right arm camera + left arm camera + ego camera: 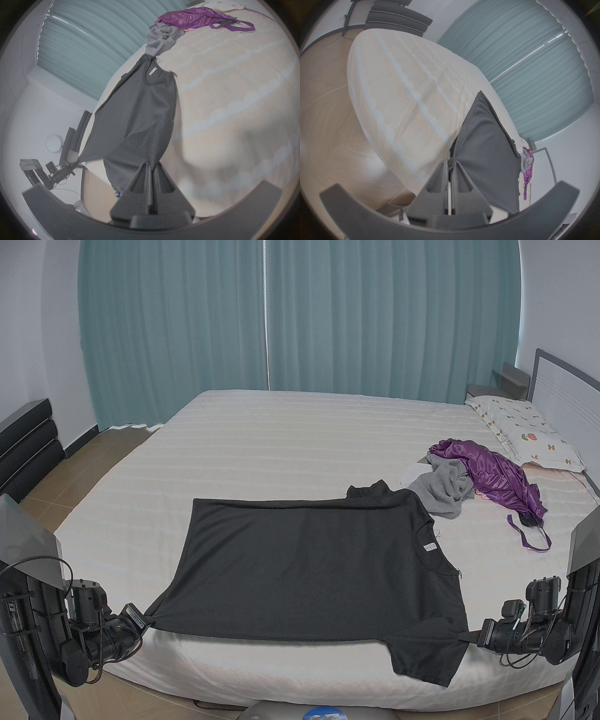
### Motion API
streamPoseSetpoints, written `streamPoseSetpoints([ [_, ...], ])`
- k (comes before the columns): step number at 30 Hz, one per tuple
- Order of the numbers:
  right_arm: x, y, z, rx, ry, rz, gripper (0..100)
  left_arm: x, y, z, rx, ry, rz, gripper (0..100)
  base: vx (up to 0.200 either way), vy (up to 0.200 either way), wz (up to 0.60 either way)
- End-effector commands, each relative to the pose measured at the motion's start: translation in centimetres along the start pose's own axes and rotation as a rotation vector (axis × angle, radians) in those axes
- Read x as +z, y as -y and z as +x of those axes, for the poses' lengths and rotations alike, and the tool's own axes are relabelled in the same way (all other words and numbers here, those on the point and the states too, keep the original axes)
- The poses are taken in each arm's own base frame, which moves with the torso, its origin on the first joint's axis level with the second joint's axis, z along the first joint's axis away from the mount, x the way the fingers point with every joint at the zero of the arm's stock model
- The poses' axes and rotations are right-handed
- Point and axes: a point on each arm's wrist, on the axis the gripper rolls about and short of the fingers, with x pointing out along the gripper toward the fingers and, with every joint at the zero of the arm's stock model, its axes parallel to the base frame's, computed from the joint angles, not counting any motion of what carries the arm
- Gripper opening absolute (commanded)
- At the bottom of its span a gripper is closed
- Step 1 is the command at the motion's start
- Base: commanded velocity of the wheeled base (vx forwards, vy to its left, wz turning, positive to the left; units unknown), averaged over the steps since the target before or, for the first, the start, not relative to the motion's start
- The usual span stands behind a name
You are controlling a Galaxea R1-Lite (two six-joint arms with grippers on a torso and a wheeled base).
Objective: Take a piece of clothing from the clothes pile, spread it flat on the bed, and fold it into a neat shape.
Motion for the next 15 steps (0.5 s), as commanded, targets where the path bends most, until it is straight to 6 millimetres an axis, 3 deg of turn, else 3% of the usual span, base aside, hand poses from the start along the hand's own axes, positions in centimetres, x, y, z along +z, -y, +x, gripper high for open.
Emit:
streamPoseSetpoints([
  [1,-0.1,0.5,-1.3,-0.013,-0.007,-0.006,0,-0.1,-0.1,-0.8,0.024,-0.011,0.020,0,0.000,0.000,0.00],
  [15,-1.3,-0.5,-4.7,0.068,-0.132,-0.103,0,-0.2,-0.2,-2.9,0.091,-0.069,0.107,0,0.000,0.000,0.00],
])
